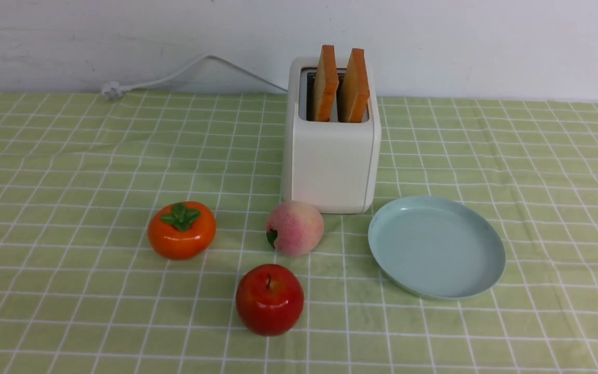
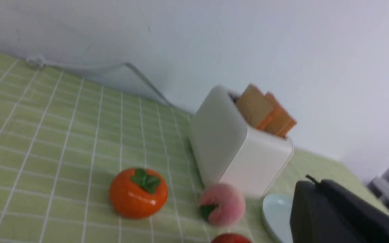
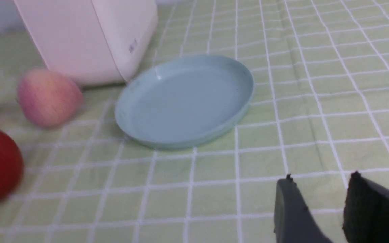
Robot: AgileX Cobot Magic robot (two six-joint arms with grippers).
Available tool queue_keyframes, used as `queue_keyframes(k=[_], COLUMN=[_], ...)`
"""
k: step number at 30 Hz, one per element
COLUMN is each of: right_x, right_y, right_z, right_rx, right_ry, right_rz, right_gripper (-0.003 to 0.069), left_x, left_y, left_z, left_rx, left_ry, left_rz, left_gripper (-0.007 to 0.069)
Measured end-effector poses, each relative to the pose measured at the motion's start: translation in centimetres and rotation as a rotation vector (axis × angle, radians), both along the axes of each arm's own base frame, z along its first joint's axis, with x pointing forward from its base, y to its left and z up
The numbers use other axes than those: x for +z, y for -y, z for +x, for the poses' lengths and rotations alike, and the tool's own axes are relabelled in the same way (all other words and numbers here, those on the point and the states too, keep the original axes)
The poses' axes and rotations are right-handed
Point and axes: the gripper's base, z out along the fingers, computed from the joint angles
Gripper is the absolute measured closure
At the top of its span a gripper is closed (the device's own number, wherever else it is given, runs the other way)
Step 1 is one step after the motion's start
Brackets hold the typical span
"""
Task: Take toasted bread from bread machine on green coffee tablecloth place on plate.
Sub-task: 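Reach for a toast slice standing in the toaster with the left gripper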
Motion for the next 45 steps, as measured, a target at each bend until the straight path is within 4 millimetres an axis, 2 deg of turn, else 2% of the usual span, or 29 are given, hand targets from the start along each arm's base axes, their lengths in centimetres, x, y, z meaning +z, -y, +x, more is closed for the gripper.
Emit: queue_keyframes(k=[3, 6, 7, 9, 12, 15, 16, 17, 18, 20, 22, 23, 25, 28, 29, 32, 33, 34, 35, 39, 40, 42, 45], right_x=[1.0, 1.5, 1.8, 2.1, 4.6, 8.8, 8.9, 10.2, 12.1, 13.8, 15.8, 16.4, 17.9, 18.7, 18.7, 18.7, 18.6, 18.6, 18.5, 18.5, 18.5, 18.4, 18.4], right_y=[0.0, 0.2, 0.3, 0.3, -0.3, -1.2, -1.3, -1.5, -1.9, -2.3, -2.7, -2.7, -3.0, -3.0, -3.1, -3.0, -3.0, -3.0, -2.9, -2.8, -2.8, -2.8, -2.8], right_z=[0.1, 0.2, 0.2, 0.2, -0.3, -0.6, -0.5, -0.6, -0.4, 0.0, 0.4, 0.5, 1.1, 1.4, 1.4, 1.4, 1.3, 1.3, 1.3, 1.3, 1.3, 1.3, 1.3], right_rx=[-0.027, -0.046, -0.060, -0.061, 0.005, 0.121, 0.136, 0.161, 0.215, 0.284, 0.352, 0.362, 0.411, 0.425, 0.426, 0.430, 0.431, 0.432, 0.430, 0.424, 0.424, 0.421, 0.419], right_ry=[0.081, 0.129, 0.157, 0.165, 0.133, 0.052, 0.020, 0.013, -0.044, -0.129, -0.187, -0.187, -0.244, -0.255, -0.257, -0.269, -0.278, -0.279, -0.286, -0.291, -0.291, -0.292, -0.291], right_rz=[0.183, 0.278, 0.333, 0.370, 0.343, 0.185, 0.169, 0.123, 0.037, -0.050, -0.133, -0.147, -0.198, -0.214, -0.216, -0.225, -0.234, -0.234, -0.243, -0.258, -0.258, -0.263, -0.265], right_gripper=[0.0419, 0.0419, 0.0419, 0.0419, 0.0440, 0.0515, 0.0520, 0.0542, 0.0578, 0.0618, 0.0648, 0.0650, 0.0657, 0.0657, 0.0657, 0.0656, 0.0655, 0.0656, 0.0656, 0.0650, 0.0650, 0.0647, 0.0645], left_x=[0.9, 1.2, 1.3, 1.4, 1.8, 2.6, 2.6, 2.8, 3.1, 3.5, 3.8, 3.8, 4.1, 4.4, 4.2, 3.9, 3.0, 3.4, 2.8, 1.0, 1.0, 0.1, -1.2], left_y=[0.4, 0.6, 0.8, 1.1, 1.9, 4.3, 4.5, 5.1, 7.1, 9.4, 11.6, 12.1, 15.0, 17.2, 17.4, 19.1, 19.8, 19.8, 20.5, 21.5, 21.5, 21.5, 21.2], left_z=[2.2, 4.0, 5.2, 6.9, 10.0, 12.9, 13.1, 13.6, 14.7, 15.9, 17.0, 17.2, 19.0, 21.3, 21.4, 24.3, 25.6, 25.6, 27.0, 30.4, 30.4, 32.4, 34.2], left_rx=[-0.025, -0.028, -0.036, -0.055, -0.116, -0.257, -0.270, -0.300, -0.369, -0.421, -0.427, -0.424, -0.378, -0.340, -0.342, -0.310, -0.303, -0.300, -0.292, -0.262, -0.262, -0.225, -0.195], left_ry=[-0.114, -0.174, -0.207, -0.239, -0.273, -0.245, -0.237, -0.226, -0.196, -0.139, -0.076, -0.061, 0.037, 0.086, 0.079, 0.065, 0.039, 0.049, 0.036, 0.012, 0.012, 0.002, -0.026], left_rz=[0.037, 0.033, 0.031, 0.039, 0.055, 0.121, 0.131, 0.148, 0.189, 0.250, 0.297, 0.307, 0.373, 0.398, 0.401, 0.372, 0.367, 0.360, 0.359, 0.370, 0.370, 0.362, 0.353], left_gripper=[0.0638, 0.0638, 0.0638, 0.0638, 0.0638, 0.0638, 0.0638, 0.0638, 0.0638, 0.0638, 0.0638, 0.0638, 0.0638, 0.0627, 0.0627, 0.0532, 0.0482, 0.0465, 0.0401, 0.0244, 0.0244, 0.0196, 0.0186])
